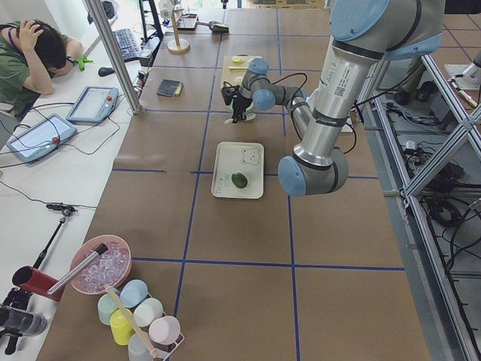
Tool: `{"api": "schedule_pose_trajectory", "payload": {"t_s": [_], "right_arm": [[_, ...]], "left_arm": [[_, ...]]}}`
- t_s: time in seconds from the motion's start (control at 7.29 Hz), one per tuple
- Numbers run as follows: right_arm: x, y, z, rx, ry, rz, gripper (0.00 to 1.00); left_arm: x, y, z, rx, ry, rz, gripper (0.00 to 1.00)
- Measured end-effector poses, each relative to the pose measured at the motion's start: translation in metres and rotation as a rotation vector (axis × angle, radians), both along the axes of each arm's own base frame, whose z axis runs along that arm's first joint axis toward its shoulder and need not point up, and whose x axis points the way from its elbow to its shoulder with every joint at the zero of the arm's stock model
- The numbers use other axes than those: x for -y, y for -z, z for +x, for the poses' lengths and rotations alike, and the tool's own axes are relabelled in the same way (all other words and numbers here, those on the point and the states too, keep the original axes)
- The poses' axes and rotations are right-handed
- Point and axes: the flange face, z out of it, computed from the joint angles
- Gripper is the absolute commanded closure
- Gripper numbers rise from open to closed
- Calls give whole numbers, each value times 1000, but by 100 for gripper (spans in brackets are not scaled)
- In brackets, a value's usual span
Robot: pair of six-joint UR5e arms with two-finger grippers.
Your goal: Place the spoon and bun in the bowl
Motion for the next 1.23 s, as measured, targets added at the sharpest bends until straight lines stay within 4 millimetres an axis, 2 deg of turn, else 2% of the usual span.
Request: {"api": "schedule_pose_trajectory", "payload": {"t_s": [0.14,0.27,0.41,0.55,0.82,1.23], "right_arm": [[0,1,0,0,-1,0,0],[0,1,0,1,-3,-1,0],[0,1,0,2,-3,-2,0],[0,1,0,5,-3,-3,0],[-1,2,-1,9,-2,-4,0],[-1,2,-1,10,-1,-4,0]], "left_arm": [[1,38,29,-20,41,-70,100],[0,61,56,-32,67,-121,100],[-4,70,75,-31,78,-150,97],[-10,71,86,-25,75,-158,96],[-14,73,91,-19,62,-147,96],[4,67,84,4,78,-120,94]]}}
